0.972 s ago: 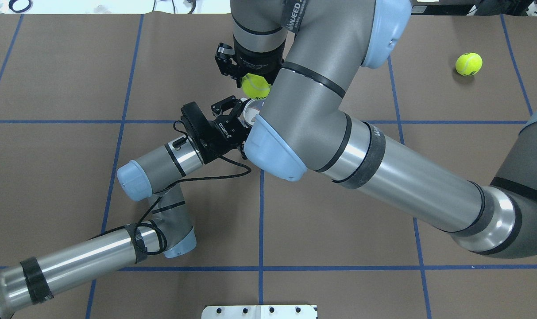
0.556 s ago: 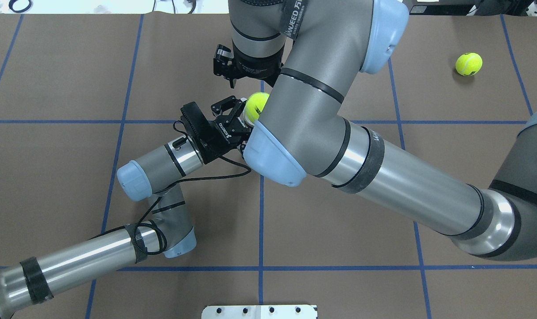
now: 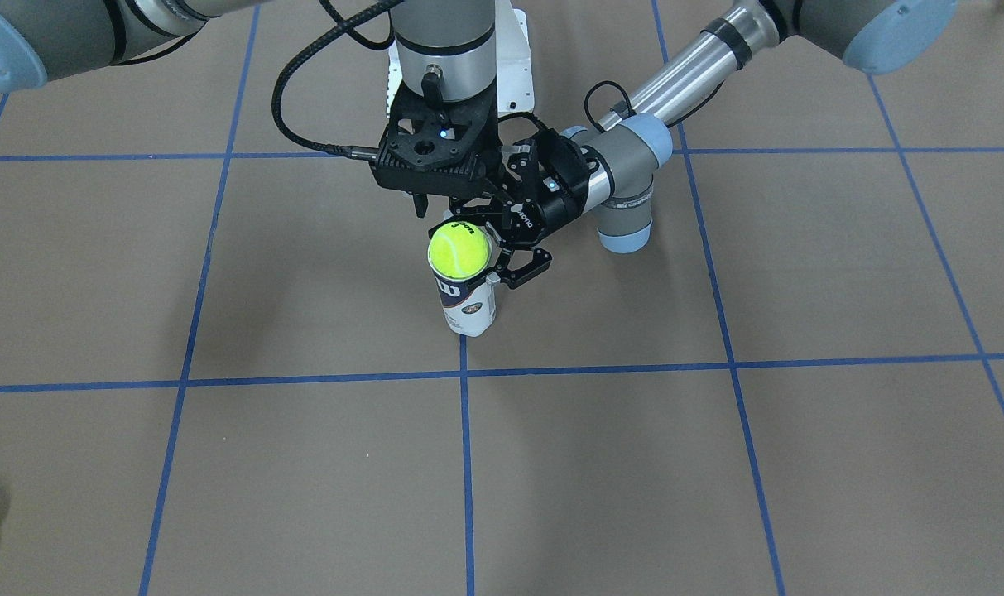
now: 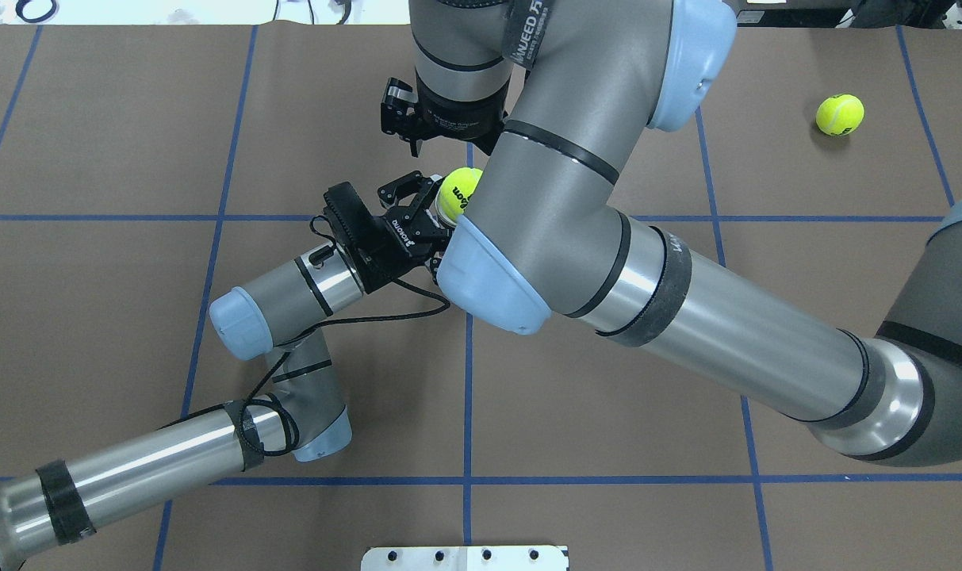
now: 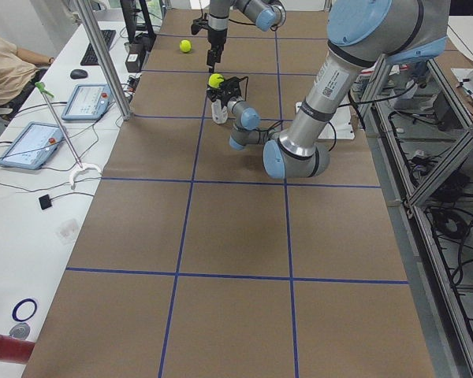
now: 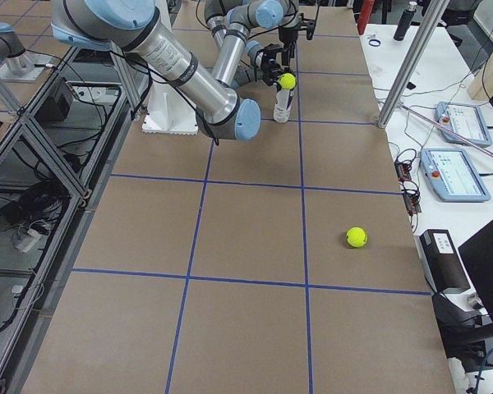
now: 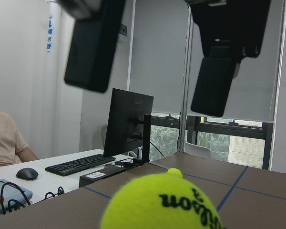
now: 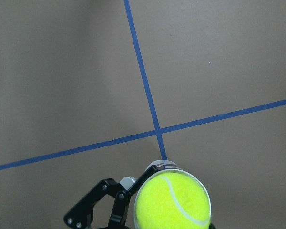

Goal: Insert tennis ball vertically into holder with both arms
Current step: 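Open the right gripper to drop the ball into the tube, then move the right gripper to the farther yellow ball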

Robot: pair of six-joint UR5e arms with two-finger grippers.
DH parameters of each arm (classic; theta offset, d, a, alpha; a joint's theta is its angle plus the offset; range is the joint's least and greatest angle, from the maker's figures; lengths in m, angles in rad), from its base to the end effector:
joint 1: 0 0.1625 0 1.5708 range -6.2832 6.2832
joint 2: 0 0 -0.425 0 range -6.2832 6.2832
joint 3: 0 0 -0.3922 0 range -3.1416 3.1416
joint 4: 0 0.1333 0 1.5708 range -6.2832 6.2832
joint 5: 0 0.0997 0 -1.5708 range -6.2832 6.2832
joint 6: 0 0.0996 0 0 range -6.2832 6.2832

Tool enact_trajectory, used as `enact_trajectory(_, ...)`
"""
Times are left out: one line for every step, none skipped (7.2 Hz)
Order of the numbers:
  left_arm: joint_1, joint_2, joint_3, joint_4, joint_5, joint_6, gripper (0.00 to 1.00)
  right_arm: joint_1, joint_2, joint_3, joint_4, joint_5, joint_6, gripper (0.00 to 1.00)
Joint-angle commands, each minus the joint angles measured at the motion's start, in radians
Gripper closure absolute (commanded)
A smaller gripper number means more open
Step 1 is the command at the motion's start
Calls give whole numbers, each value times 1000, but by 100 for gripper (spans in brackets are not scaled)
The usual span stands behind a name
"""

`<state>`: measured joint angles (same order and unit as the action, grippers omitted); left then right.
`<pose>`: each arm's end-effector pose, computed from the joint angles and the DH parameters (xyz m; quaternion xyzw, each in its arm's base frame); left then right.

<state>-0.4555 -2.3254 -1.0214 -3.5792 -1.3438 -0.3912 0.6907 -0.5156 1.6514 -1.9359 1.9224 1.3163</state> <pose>0.5538 -0.4447 0.2542 0.6828 0.5708 0.0628 0.4517 -0.4547 -0.5042 0.0140 0.0242 -0.4033 0.1332 0.9050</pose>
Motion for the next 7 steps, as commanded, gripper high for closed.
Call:
enact_trajectory(-3,0,-2,0,5,0,12,59,-56,37,0,12,-120,1)
enact_trajectory(-5,0,-5,0,5,0,12,123,-126,63,8,48,-228,1)
enact_trajectory(-6,0,-6,0,5,0,11,207,-191,64,14,105,-381,1)
enact_trajectory(-5,0,-6,0,5,0,8,304,-260,61,20,145,-545,1)
enact_trajectory(-5,1,-8,0,5,0,8,369,-312,47,38,171,-666,1)
enact_trajectory(-5,11,-9,0,5,0,8,403,-392,21,139,199,-727,1)
enact_trajectory(-5,17,-9,-1,5,0,8,424,-470,-20,285,214,-753,1)
